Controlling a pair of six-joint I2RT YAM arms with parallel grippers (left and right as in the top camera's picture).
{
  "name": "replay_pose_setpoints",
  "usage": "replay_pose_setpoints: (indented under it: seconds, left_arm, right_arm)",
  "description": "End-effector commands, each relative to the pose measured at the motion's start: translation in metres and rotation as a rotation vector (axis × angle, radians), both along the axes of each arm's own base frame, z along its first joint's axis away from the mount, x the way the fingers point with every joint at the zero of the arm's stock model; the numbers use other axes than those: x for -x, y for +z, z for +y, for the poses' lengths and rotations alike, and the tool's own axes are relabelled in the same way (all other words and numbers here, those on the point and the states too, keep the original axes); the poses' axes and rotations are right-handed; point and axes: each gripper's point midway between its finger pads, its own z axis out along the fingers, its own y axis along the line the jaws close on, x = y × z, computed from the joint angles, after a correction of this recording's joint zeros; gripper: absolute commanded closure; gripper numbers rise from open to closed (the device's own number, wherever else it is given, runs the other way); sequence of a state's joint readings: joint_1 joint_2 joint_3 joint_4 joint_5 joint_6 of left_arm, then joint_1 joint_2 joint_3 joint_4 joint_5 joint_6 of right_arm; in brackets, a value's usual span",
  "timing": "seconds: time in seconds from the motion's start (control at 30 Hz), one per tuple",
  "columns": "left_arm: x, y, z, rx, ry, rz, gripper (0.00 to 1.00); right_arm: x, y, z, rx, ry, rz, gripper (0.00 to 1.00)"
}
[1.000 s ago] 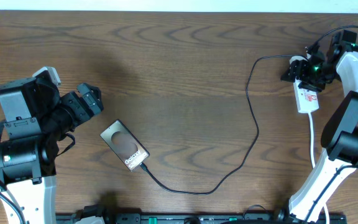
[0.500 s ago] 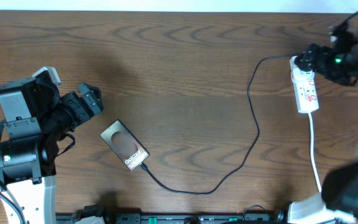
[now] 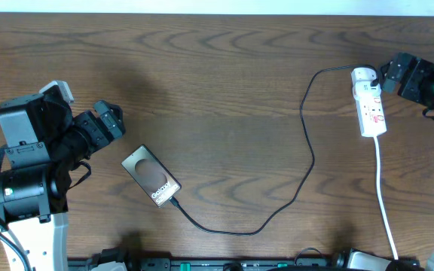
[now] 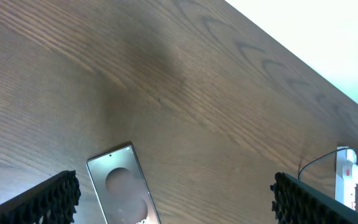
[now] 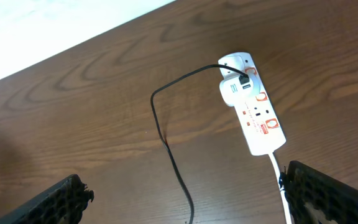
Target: Plug charger to phone and switch on socket
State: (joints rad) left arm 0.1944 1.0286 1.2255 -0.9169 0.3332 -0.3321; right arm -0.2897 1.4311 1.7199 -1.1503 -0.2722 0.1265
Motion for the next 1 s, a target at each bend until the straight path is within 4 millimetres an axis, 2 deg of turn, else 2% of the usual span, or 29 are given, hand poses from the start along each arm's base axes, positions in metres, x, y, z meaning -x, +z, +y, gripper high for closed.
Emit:
replay_pose_setpoints:
  seconds: [0.0,0.73,0.8,0.97]
  left_arm:
    - [0.000,0.010,0.001,-0.031,-0.012,-0.026,0.03]
    - [0.001,0.009,-0.002,-0.048,-0.030,-0.024,0.03]
    - [0.010,0.006,-0.001,-0.080,-0.027,-0.003,0.03]
    - [0.050,-0.014,0.003,-0.200,0.007,0.044,0.03]
  right_arm:
    - [0.001,0.003,0.000,-0.001,-0.014,-0.006,0.01]
    - [0.001,0.003,0.000,-0.001,-0.014,-0.005,0.01]
    - [0.001,0.003,0.000,-0.002,-0.015,-0.005,0.01]
    - [0.001,0.003,0.000,-0.001,-0.014,-0.005,0.01]
